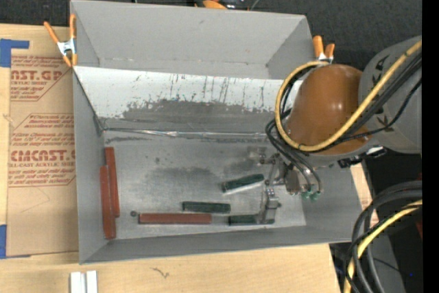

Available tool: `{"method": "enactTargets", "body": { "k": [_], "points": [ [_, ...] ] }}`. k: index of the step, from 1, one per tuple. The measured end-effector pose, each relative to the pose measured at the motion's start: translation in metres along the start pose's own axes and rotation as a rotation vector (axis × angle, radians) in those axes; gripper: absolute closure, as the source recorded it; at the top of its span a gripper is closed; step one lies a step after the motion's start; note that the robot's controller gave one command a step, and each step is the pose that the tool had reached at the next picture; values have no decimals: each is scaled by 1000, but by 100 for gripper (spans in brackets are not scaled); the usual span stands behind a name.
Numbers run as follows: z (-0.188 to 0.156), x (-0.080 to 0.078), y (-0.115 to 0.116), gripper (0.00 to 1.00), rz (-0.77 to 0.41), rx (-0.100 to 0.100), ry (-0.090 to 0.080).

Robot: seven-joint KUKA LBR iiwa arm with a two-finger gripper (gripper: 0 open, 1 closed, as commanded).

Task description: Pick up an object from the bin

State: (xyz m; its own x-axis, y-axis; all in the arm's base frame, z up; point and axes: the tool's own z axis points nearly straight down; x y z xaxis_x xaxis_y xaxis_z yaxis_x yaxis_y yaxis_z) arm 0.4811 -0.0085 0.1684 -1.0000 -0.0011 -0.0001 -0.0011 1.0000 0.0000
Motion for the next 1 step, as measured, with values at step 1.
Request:
{"method": "enactTargets", "body": {
  "k": [1],
  "points": [
    [102,-65,-34,0,-166,0,0]
  ]
}}
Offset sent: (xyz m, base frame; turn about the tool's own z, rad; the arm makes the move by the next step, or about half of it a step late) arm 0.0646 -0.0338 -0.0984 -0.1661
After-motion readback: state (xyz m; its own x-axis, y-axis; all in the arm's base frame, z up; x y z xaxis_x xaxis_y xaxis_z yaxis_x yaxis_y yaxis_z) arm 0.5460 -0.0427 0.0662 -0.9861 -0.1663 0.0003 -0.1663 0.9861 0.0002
